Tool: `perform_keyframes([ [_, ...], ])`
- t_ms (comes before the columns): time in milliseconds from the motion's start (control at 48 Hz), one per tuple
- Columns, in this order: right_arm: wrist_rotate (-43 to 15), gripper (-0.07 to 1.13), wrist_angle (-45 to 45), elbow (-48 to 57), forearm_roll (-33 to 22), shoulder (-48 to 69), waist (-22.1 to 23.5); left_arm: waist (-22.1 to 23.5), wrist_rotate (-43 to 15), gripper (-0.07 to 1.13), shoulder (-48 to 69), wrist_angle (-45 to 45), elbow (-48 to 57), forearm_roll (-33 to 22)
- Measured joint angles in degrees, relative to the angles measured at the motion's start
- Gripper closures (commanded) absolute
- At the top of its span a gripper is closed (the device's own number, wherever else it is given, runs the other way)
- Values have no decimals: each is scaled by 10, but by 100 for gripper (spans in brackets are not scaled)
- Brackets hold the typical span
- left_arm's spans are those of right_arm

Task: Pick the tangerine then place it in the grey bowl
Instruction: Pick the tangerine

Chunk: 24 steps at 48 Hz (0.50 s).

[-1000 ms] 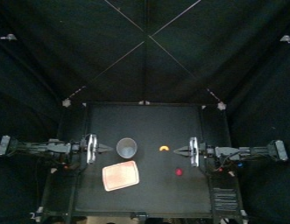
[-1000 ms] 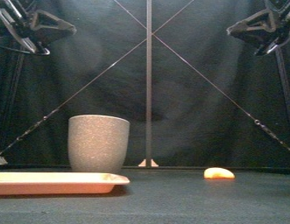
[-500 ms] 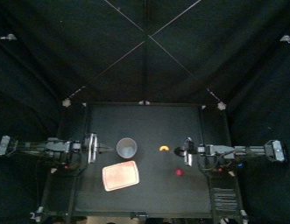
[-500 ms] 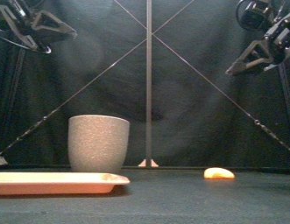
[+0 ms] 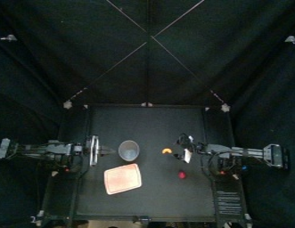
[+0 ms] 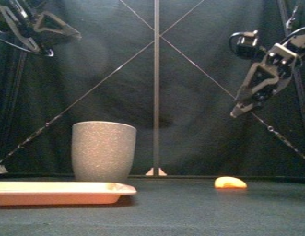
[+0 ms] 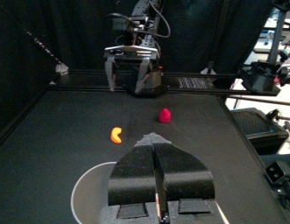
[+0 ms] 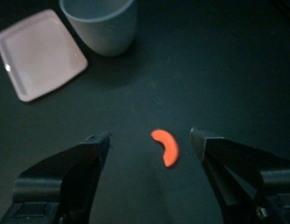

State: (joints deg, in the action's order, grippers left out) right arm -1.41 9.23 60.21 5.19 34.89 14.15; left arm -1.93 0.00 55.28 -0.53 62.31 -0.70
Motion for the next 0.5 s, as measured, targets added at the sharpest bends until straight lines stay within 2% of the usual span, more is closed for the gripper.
perform_keyframes([
  [125,6,0,0,-18,-11,-69,9,-2,0,102,0,-4,-1,0],
  [250,5,0,2,-51,-53,-158,15,-5,0,102,1,-13,3,0],
  [500,6,1,50,-113,-103,-303,40,-6,0,102,0,-19,17,0],
])
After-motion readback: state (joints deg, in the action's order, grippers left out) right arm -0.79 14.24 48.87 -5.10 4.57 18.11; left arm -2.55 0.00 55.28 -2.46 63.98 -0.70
